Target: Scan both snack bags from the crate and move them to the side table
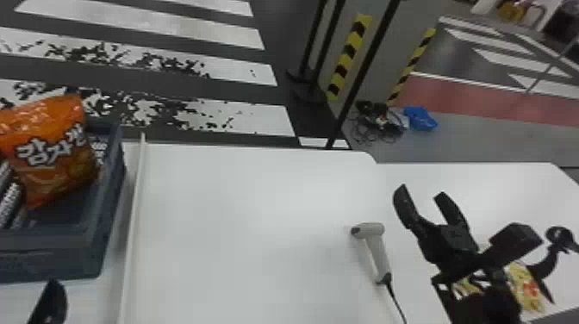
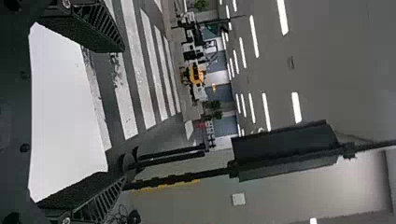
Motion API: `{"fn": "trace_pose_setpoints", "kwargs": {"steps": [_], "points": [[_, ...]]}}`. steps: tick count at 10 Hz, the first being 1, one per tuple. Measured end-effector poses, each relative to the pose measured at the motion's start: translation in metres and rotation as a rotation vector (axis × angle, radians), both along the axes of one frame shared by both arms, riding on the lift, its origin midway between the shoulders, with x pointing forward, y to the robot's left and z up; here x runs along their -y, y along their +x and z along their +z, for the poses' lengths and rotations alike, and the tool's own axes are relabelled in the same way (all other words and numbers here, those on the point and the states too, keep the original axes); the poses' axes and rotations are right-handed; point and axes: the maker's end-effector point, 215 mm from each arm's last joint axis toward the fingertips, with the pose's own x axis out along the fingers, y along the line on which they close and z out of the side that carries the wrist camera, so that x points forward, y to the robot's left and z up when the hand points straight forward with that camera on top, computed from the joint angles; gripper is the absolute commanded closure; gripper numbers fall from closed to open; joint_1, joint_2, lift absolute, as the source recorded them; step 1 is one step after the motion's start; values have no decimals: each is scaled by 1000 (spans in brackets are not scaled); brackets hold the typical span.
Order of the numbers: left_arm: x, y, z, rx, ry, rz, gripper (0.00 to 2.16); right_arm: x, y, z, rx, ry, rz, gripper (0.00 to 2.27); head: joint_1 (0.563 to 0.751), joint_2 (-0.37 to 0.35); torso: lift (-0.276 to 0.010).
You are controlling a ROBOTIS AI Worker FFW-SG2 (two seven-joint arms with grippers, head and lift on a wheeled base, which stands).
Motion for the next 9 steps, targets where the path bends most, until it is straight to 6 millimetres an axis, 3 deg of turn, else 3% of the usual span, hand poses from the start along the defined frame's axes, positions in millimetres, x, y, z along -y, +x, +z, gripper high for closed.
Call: {"fn": "trace_pose_setpoints", "kwargs": {"steps": [2, 4, 6, 7, 9], "points": [[-1, -1, 3, 7, -3, 6, 83, -100, 4, -9, 12, -95, 106, 49, 695, -199, -99], [-2, -1, 5, 14, -5, 12, 83, -166, -4, -23, 16, -115, 144, 49, 695, -98, -99], [-4, -1, 6, 17, -5, 21, 83, -194, -16, -47, -20, -101, 155, 53, 695, -59, -99], [-4, -1, 6, 18, -6, 27, 83, -194, -23, -61, -32, -92, 149, 53, 695, -51, -99], [-5, -2, 5, 18, -4, 29, 83, -170, -34, -79, -49, -96, 98, 53, 695, -84, -99]]}}
